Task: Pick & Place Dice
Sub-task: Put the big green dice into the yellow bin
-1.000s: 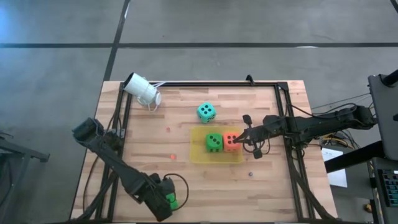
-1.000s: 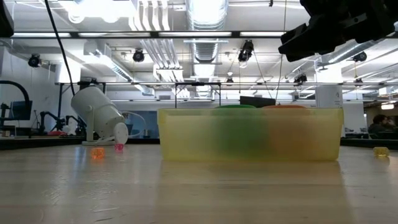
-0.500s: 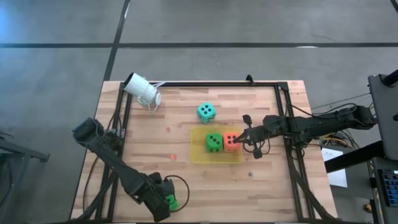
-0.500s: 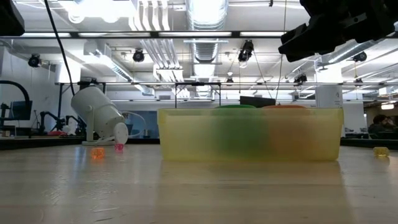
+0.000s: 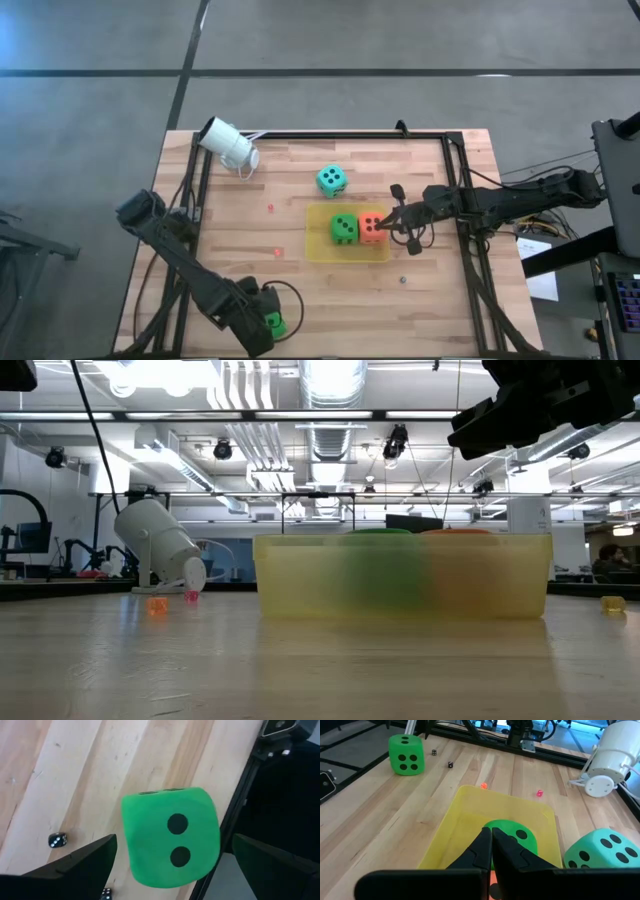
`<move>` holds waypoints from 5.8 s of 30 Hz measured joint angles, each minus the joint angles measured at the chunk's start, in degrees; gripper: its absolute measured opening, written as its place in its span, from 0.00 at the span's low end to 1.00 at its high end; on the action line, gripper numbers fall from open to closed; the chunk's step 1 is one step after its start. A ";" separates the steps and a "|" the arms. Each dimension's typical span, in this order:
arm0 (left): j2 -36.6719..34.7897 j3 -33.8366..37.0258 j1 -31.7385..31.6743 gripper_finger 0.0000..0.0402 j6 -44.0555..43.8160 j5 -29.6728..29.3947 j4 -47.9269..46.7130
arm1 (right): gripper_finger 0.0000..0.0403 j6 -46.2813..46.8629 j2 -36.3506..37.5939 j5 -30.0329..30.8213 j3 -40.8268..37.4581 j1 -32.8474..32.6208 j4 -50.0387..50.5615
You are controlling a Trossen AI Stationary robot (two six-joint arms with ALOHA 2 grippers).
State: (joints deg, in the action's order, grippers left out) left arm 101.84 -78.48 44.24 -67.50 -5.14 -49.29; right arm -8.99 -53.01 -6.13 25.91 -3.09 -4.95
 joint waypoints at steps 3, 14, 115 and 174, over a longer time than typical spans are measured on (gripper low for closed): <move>0.27 0.00 0.19 0.99 -0.02 -0.61 -0.24 | 0.02 0.00 0.00 -0.02 0.00 0.00 0.00; 4.50 -0.22 0.30 0.99 0.42 1.42 0.65 | 0.02 -0.20 0.00 0.05 0.00 0.00 0.00; 5.15 -6.28 1.44 0.99 1.48 -0.80 -8.65 | 0.02 -0.61 0.01 0.18 -0.11 0.00 0.25; 9.85 -5.46 2.70 0.99 16.74 -4.48 0.69 | 0.02 -0.63 0.02 0.18 -0.11 0.00 0.48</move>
State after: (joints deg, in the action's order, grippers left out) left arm 111.69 -83.94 46.94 -50.76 -9.62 -48.60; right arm -9.63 -52.99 -5.96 25.80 -3.09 -4.47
